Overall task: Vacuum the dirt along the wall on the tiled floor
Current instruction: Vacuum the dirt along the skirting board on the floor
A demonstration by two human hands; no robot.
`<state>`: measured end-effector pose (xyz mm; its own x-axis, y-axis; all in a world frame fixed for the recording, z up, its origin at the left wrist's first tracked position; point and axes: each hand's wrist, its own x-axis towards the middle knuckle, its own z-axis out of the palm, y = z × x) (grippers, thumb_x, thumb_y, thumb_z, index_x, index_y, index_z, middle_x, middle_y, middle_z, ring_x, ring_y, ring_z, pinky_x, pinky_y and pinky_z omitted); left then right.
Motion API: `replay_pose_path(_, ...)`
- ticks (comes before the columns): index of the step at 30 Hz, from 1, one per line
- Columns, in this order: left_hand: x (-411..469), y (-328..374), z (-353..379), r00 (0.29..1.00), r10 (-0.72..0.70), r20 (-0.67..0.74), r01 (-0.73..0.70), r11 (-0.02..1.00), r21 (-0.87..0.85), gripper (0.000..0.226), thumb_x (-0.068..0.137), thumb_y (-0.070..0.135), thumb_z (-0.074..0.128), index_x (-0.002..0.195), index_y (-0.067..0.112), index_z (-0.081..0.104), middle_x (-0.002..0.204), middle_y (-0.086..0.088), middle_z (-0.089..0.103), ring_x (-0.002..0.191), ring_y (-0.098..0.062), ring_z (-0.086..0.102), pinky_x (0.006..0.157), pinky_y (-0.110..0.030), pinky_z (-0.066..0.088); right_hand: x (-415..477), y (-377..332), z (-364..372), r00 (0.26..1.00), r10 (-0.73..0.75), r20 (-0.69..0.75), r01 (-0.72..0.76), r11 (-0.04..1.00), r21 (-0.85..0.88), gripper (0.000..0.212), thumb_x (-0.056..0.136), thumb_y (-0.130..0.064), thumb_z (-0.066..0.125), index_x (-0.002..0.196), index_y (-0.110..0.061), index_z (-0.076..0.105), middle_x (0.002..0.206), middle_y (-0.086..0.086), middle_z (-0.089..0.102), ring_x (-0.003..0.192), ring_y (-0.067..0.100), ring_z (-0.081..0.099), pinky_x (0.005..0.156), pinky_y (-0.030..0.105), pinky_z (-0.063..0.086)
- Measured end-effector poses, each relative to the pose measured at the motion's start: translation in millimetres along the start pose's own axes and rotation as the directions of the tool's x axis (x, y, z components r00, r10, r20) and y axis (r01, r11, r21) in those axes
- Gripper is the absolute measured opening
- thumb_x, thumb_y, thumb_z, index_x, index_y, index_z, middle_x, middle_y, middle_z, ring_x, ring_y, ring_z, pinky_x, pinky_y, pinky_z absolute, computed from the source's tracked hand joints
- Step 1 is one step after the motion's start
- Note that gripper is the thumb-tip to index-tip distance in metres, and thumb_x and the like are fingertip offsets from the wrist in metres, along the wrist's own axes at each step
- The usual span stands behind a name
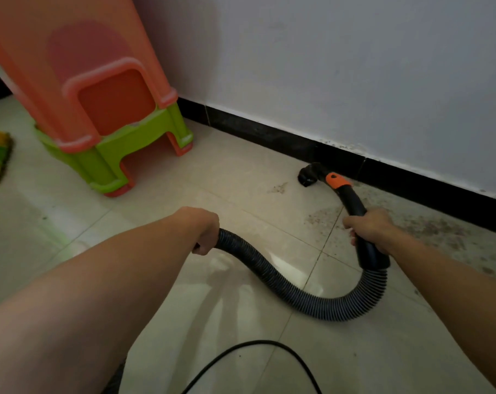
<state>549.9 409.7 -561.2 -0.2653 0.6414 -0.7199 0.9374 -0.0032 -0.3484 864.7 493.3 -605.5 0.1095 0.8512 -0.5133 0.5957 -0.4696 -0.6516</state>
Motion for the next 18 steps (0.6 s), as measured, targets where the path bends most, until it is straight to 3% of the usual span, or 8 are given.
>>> replay_pose_path(3,-1,-11,5,1.000,-0.003,0.027,0.003,1.000,-0.013,0.040,0.067,0.006,0.073,0.106,0.008,0.067,0.084,-0.004,0.061,0.071,-0.021,0.059,0.060,-0.029,0.045,-3,-10,1,0.994,-0.002,0.111,0.007,0.999,-0.042,0.026,0.082,-0.003,0.070,0.104,0.003,0.057,0.076,0.017,0.062,0.057,0.025,0.060,0.037,0.021,0.047)
replay_pose_path(9,-2,-3,11,0.997,0.040,0.064,-0.041,0.999,0.008,0.040,0.071,0.005,0.071,0.111,0.006,0.067,0.087,-0.004,0.060,0.074,-0.020,0.058,0.052,-0.026,0.041,-6,-10,4,0.975,-0.047,0.217,0.078,0.987,-0.137,0.025,0.083,-0.004,0.069,0.105,0.004,0.058,0.073,0.016,0.063,0.052,0.023,0.060,0.048,0.027,0.055)
replay_pose_path(14,-5,0,11,0.998,0.040,0.038,-0.039,0.999,-0.028,0.037,0.067,0.006,0.073,0.103,0.008,0.065,0.086,-0.005,0.062,0.073,-0.021,0.061,0.061,-0.030,0.046,-3,-7,13,0.993,-0.092,0.073,0.104,0.976,-0.193,0.029,0.081,-0.015,0.074,0.103,-0.006,0.057,0.077,0.015,0.070,0.059,0.028,0.069,0.073,0.047,0.062)
replay_pose_path(18,-10,-5,17,0.998,0.035,0.057,-0.035,0.999,-0.009,0.043,0.069,0.006,0.074,0.111,0.005,0.065,0.093,-0.007,0.065,0.077,-0.022,0.061,0.063,-0.029,0.046,-16,-16,16,0.956,-0.088,0.281,0.145,0.972,-0.187,0.025,0.082,-0.007,0.071,0.103,-0.004,0.058,0.070,0.013,0.063,0.054,0.024,0.061,0.062,0.037,0.058)
